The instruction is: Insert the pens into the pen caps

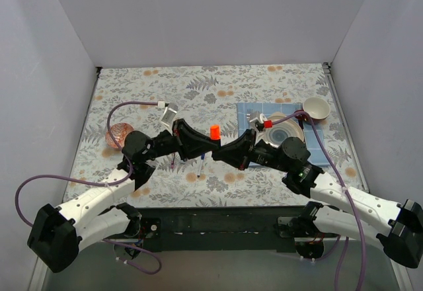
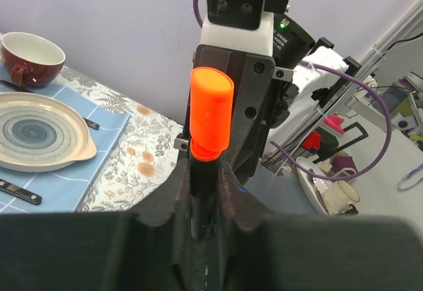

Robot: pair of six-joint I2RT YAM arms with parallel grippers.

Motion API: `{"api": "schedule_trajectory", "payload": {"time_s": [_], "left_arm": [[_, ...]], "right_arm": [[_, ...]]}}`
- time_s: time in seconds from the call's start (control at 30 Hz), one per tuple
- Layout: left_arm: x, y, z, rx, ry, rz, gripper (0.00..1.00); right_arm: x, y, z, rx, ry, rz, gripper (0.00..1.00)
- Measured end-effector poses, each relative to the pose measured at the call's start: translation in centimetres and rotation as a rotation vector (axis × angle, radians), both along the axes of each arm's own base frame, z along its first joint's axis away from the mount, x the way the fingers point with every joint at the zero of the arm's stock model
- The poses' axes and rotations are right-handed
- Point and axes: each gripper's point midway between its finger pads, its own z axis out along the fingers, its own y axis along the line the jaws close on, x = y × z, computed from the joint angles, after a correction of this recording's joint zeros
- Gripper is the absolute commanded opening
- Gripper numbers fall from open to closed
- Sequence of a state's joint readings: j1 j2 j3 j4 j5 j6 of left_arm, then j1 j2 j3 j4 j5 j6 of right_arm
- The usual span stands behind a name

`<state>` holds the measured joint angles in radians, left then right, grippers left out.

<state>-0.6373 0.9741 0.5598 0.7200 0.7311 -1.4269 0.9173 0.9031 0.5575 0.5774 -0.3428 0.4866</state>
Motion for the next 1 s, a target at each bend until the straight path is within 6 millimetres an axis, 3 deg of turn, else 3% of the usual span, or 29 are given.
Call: {"api": "schedule_trajectory", "payload": {"time_s": [0.1, 0.23, 0.4, 0.47, 0.57, 0.6, 0.63, 0.67, 0.7, 0.73, 0.77, 0.8, 0.87, 1.0], "left_arm": [[-0.3, 0.1, 0.3, -0.015, -0.030, -0.011, 0.00], [-0.6, 0.2, 0.6, -0.033, -0.043, -0.018, 0.00], [-0.8, 0.3, 0.3, -0.048, -0.037, -0.022, 0.00], [-1.0, 0.3, 0.1, -0.052, -0.034, -0.029, 0.00], [-1.1, 0.3, 0.0, -0.055, -0.029, -0.032, 0.00], [-1.0, 0.3, 0.0, -0.055, -0.028, -0.032, 0.00], [-1.0, 0.2, -0.1, -0.055, -0.029, -0.032, 0.00], [-0.9, 0.2, -0.1, -0.055, -0.029, -0.030, 0.00], [-0.8, 0.2, -0.2, -0.054, -0.025, -0.028, 0.00], [-0.8, 0.2, -0.1, -0.057, -0.029, -0.027, 0.07], [-0.8, 0.2, -0.1, -0.058, -0.029, -0.027, 0.36], [-0.8, 0.2, -0.1, -0.057, -0.029, -0.026, 0.48], [-0.7, 0.2, -0.2, -0.052, -0.029, -0.017, 0.62], [-0.5, 0.2, -0.7, -0.023, -0.031, 0.008, 0.70]], "right_arm": [[-0.2, 0.1, 0.3, 0.013, 0.005, 0.013, 0.01], [-0.5, 0.2, 0.6, 0.026, -0.001, 0.031, 0.23], [-0.7, 0.4, 0.2, 0.028, 0.010, 0.048, 0.38], [-0.7, 0.6, -0.3, 0.017, 0.022, 0.055, 0.38], [-0.6, 0.9, -0.7, 0.009, 0.034, 0.063, 0.34], [-0.6, 1.0, -0.8, 0.009, 0.039, 0.066, 0.26], [-0.7, 1.0, -0.9, 0.009, 0.043, 0.071, 0.08], [-0.7, 1.1, -0.9, 0.010, 0.043, 0.073, 0.01], [-0.8, 1.1, -0.8, 0.015, 0.043, 0.080, 0.01], [-0.9, 1.2, -0.8, 0.017, 0.046, 0.085, 0.01], [-0.9, 1.2, -0.7, 0.019, 0.044, 0.086, 0.01], [-0.9, 1.2, -0.7, 0.020, 0.045, 0.086, 0.01], [-0.8, 1.1, -0.8, 0.018, 0.045, 0.081, 0.01], [-0.7, 1.1, -1.4, 0.008, 0.054, 0.074, 0.01]]}}
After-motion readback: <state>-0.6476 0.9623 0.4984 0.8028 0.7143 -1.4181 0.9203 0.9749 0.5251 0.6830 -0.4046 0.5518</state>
